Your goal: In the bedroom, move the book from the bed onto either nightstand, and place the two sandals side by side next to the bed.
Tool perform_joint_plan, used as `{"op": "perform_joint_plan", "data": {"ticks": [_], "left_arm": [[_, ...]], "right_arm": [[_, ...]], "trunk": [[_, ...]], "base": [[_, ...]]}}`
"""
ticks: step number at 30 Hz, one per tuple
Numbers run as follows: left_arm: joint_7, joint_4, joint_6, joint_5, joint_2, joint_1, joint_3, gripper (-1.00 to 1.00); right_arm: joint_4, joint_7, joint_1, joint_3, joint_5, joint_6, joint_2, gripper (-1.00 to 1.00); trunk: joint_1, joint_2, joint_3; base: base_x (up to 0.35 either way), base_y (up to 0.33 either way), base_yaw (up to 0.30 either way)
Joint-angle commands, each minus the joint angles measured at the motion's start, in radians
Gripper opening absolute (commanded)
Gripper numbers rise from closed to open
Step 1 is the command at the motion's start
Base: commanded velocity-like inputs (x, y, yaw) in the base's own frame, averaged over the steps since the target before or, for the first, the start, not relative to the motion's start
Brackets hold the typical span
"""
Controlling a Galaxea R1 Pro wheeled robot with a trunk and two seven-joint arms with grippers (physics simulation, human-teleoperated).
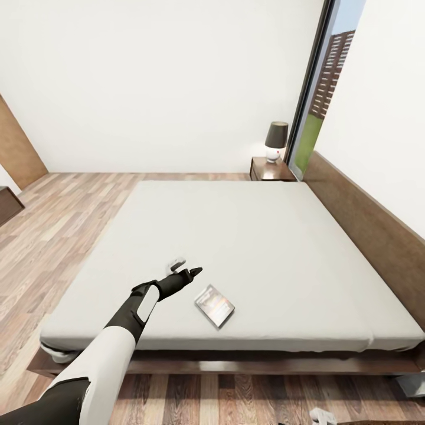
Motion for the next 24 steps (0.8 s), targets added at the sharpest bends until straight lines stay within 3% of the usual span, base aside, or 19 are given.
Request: {"op": "perform_joint_plan", "data": {"ticks": [1, 24], "left_arm": [[-0.003, 0.0, 0.009, 0.005, -0.001, -0.001, 0.007, 1.0], [-0.004, -0.002, 0.01, 0.007, -0.001, -0.001, 0.007, 1.0]], "right_arm": [[0.001, 0.004, -0.001, -0.002, -0.001, 0.0, 0.0, 1.0], [0.001, 0.004, -0.001, -0.002, -0.001, 0.0, 0.0, 1.0]], "trunk": [[0.0, -0.002, -0.003], [0.0, -0.002, -0.039]], "base": [[0.0, 0.0, 0.0], [0.0, 0.0, 0.0]]}}
